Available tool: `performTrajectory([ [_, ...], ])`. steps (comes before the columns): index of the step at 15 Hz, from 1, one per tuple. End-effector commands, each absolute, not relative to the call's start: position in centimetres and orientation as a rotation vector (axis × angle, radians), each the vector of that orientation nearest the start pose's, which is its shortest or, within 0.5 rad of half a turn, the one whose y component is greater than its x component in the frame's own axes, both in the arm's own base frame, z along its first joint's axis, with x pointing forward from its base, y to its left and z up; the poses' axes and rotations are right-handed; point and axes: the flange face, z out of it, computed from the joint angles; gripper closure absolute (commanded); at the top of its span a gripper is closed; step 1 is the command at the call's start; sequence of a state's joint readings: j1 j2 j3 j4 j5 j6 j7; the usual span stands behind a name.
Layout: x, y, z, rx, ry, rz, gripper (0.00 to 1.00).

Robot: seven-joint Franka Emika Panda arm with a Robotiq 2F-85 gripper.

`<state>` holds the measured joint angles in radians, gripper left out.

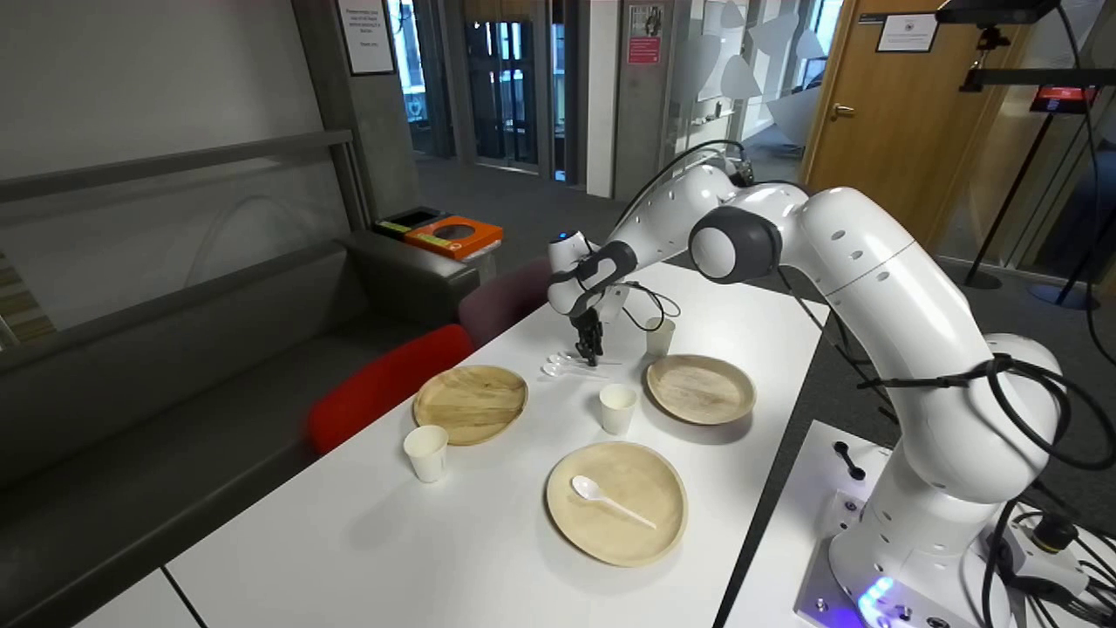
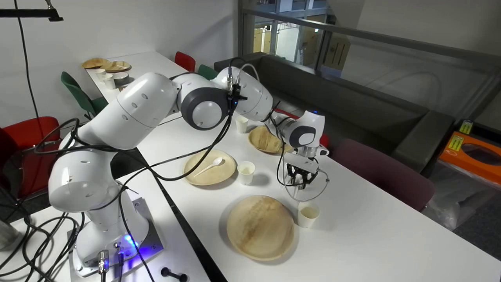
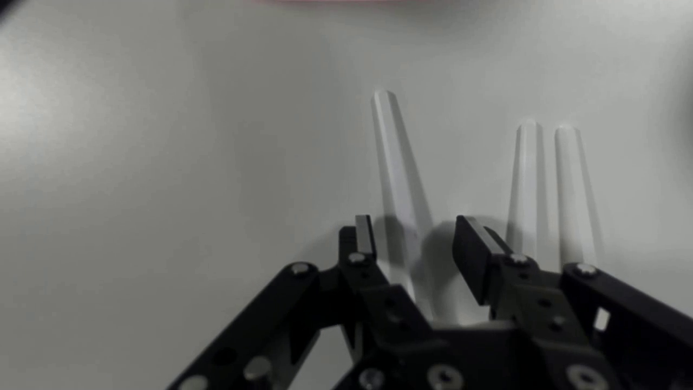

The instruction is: Put one spoon on the right plate

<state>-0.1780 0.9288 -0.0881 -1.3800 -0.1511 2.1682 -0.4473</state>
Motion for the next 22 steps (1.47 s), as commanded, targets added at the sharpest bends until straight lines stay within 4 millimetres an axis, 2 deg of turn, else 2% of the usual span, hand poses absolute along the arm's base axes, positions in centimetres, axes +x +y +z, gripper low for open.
performTrajectory([
  [1, 69.3, -18.8, 15.6, -3.222, -0.548, 0.299, 0.54],
  [6, 69.2, -18.8, 15.9, -3.229, -0.548, 0.290, 0.55],
  [12, 69.2, -18.8, 16.3, -3.234, -0.549, 0.278, 0.65],
  [19, 69.2, -19.0, 16.6, -3.236, -0.547, 0.271, 0.70],
  [21, 69.2, -19.0, 16.7, -3.236, -0.546, 0.271, 0.76],
  [22, 69.2, -19.0, 16.7, -3.236, -0.546, 0.270, 0.89],
])
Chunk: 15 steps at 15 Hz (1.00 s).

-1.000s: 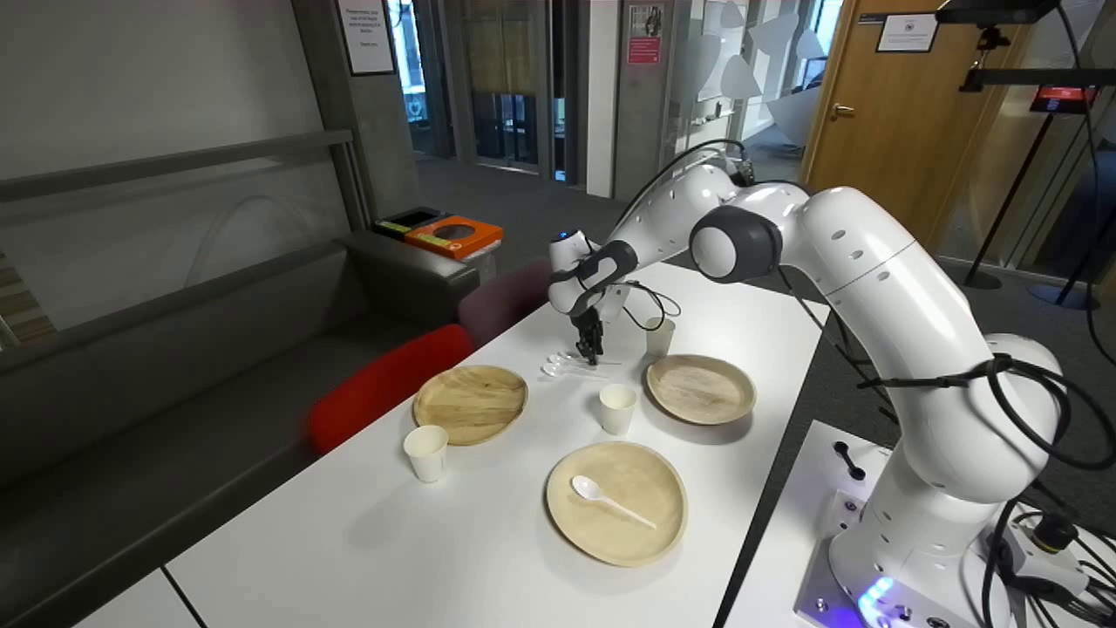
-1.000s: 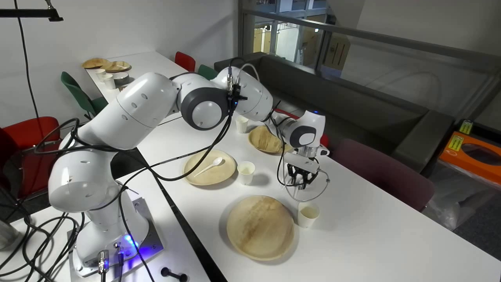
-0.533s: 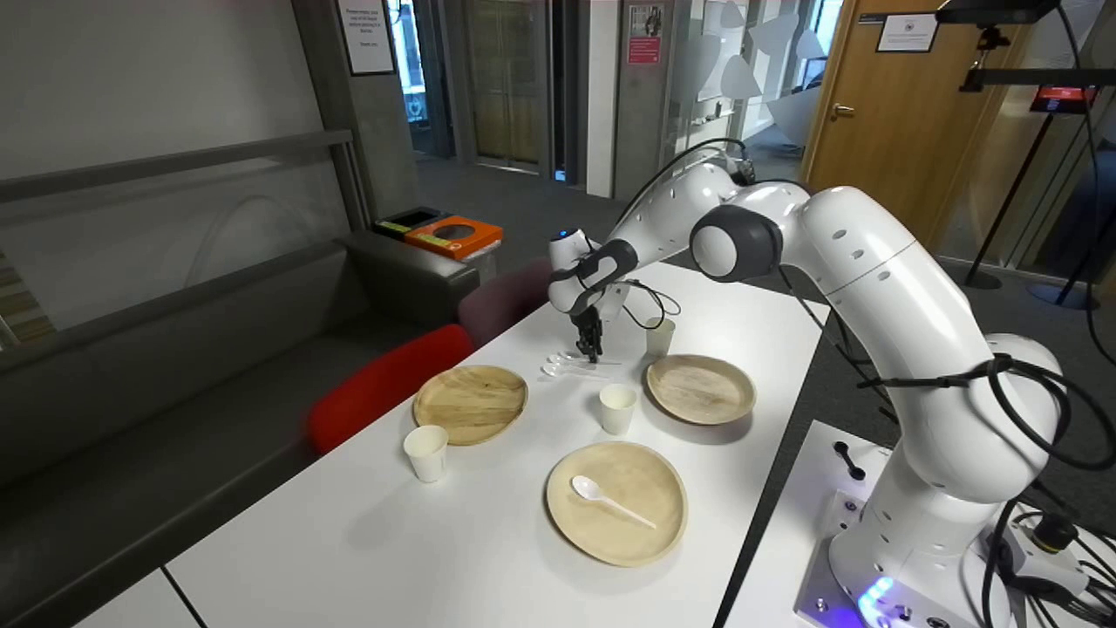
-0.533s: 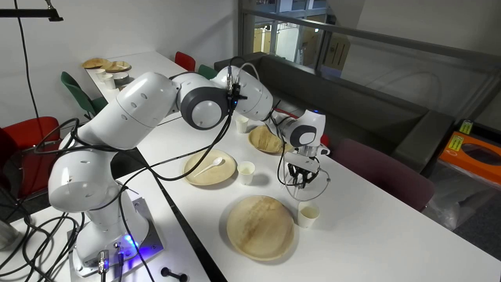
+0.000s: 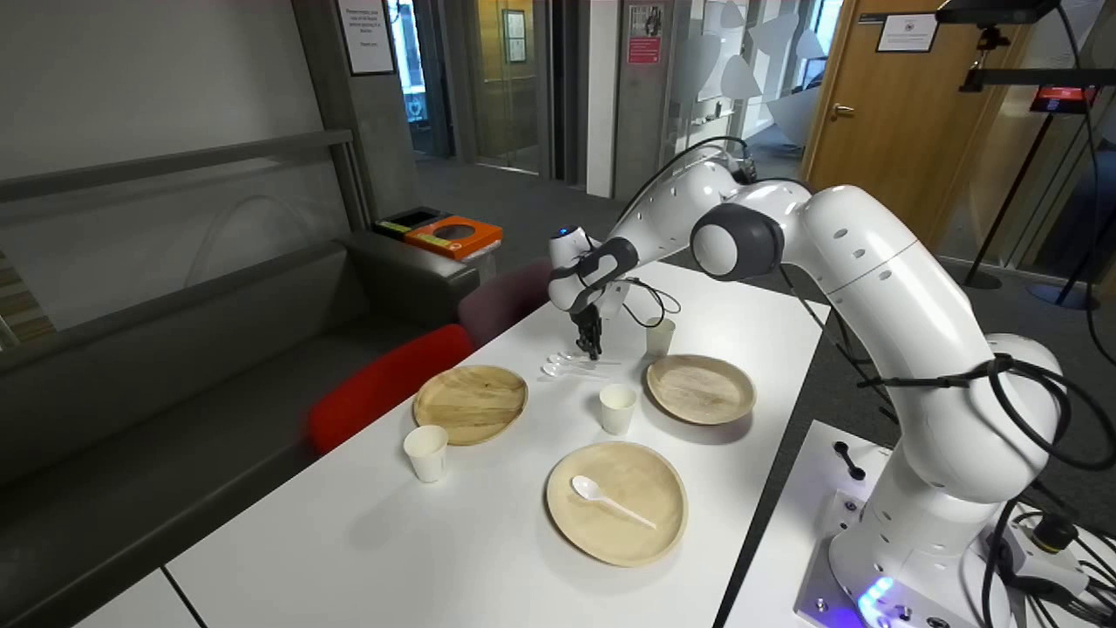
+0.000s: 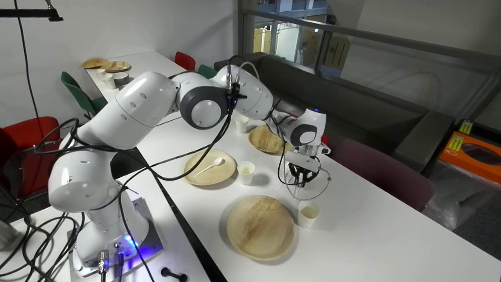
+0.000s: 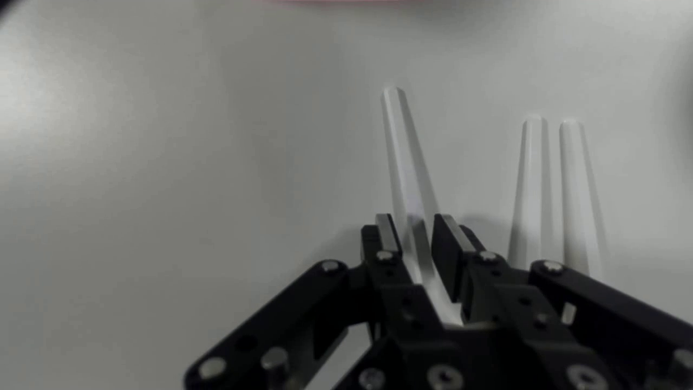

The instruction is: Put one spoon on the right plate

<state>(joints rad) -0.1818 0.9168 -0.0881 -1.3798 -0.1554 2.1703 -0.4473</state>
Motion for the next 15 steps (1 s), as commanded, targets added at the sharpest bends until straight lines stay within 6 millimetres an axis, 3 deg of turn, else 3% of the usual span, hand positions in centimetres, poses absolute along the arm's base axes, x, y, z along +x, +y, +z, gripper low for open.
performTrajectory([
  [1, 69.23, -18.99, 16.73, -3.236, -0.546, 0.269, 0.88],
  [3, 69.24, -19.00, 16.82, -3.237, -0.546, 0.267, 0.94],
  [6, 69.26, -19.02, 16.95, -3.237, -0.546, 0.265, 0.91],
  [7, 69.26, -19.03, 16.97, -3.237, -0.545, 0.263, 0.82],
  [8, 69.26, -19.04, 16.99, -3.238, -0.545, 0.263, 0.66],
  [10, 69.27, -19.05, 16.97, -3.237, -0.545, 0.265, 0.57],
  [15, 69.26, -19.08, 16.87, -3.233, -0.546, 0.266, 0.21],
])
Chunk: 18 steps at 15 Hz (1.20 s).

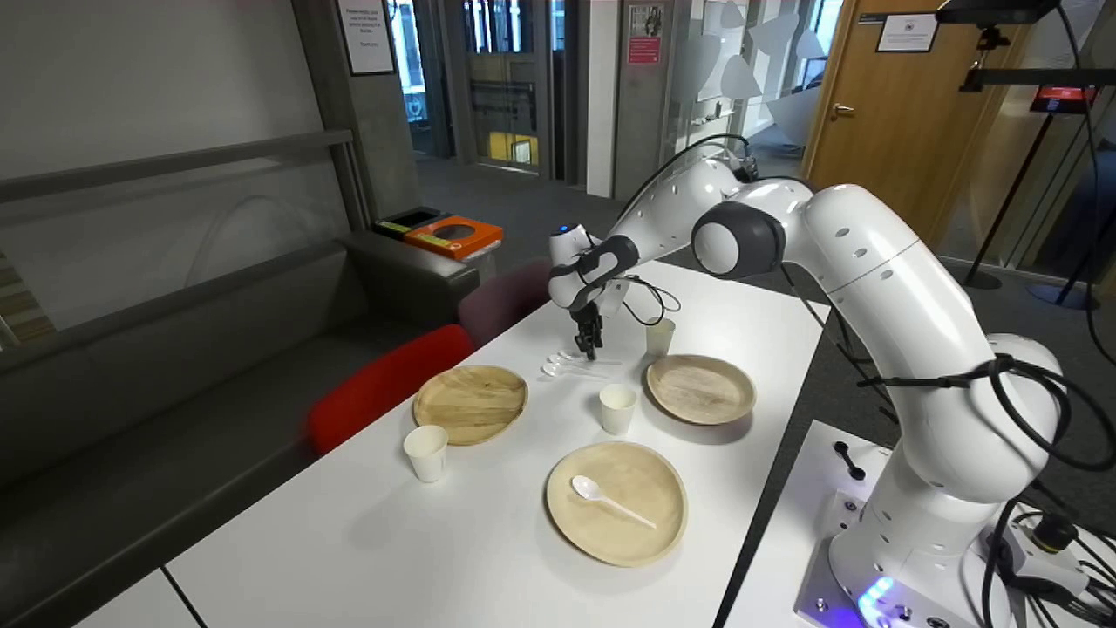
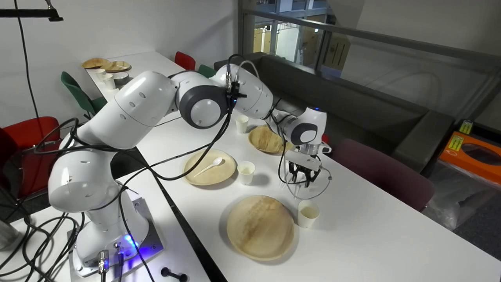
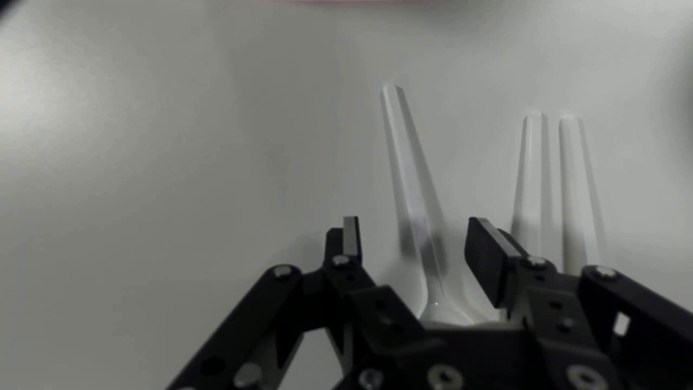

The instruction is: Put one spoon on the right plate

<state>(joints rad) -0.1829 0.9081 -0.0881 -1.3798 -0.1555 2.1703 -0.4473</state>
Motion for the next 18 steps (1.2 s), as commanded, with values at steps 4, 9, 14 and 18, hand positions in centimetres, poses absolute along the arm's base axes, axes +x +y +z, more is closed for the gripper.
performTrajectory([
  [4, 69.3, -19.2, 16.6, -3.227, -0.546, 0.272, 0.15],
  [9, 69.3, -19.3, 16.5, -3.222, -0.543, 0.278, 0.31],
  [14, 69.3, -19.2, 16.2, -3.220, -0.546, 0.285, 0.23],
  [18, 69.4, -19.1, 15.8, -3.218, -0.546, 0.295, 0.25],
])
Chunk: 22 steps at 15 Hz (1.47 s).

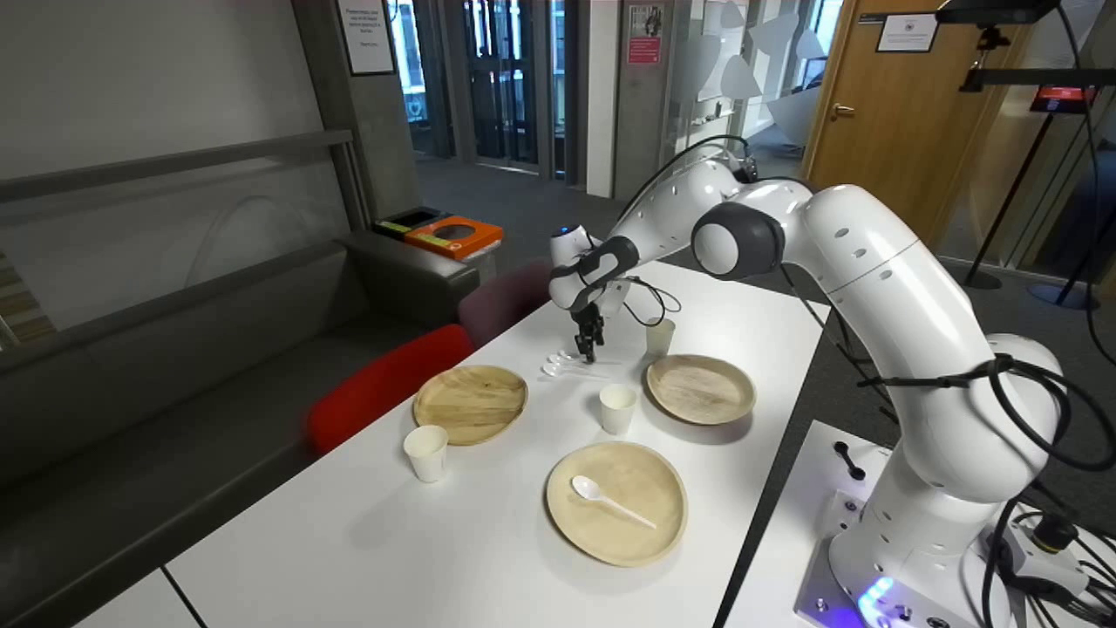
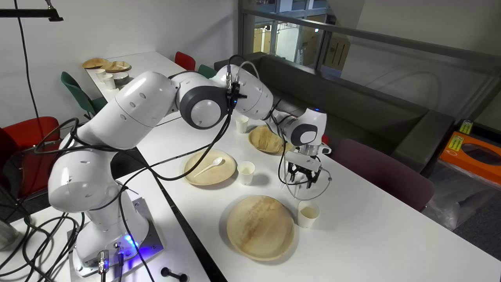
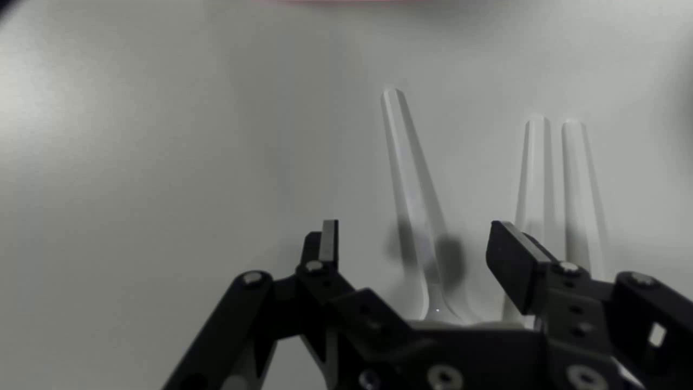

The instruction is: Put one spoon on the right plate

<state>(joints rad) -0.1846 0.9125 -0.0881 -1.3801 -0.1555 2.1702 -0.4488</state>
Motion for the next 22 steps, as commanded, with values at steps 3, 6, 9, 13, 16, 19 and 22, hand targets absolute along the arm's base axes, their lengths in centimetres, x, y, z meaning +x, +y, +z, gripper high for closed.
performTrajectory([
  [3, 69.29, -19.15, 15.47, -3.213, -0.545, 0.304, 0.27],
  [6, 69.16, -19.23, 15.27, -3.212, -0.544, 0.307, 0.53],
  [9, 69.08, -19.28, 15.18, -3.212, -0.544, 0.307, 0.63],
  [13, 69.03, -19.32, 15.31, -3.213, -0.545, 0.303, 0.63],
  [16, 68.97, -19.39, 15.39, -3.214, -0.545, 0.300, 0.61],
  [19, 68.92, -19.46, 15.45, -3.215, -0.544, 0.298, 0.82],
  [22, 68.89, -19.51, 15.48, -3.215, -0.544, 0.297, 0.89],
])
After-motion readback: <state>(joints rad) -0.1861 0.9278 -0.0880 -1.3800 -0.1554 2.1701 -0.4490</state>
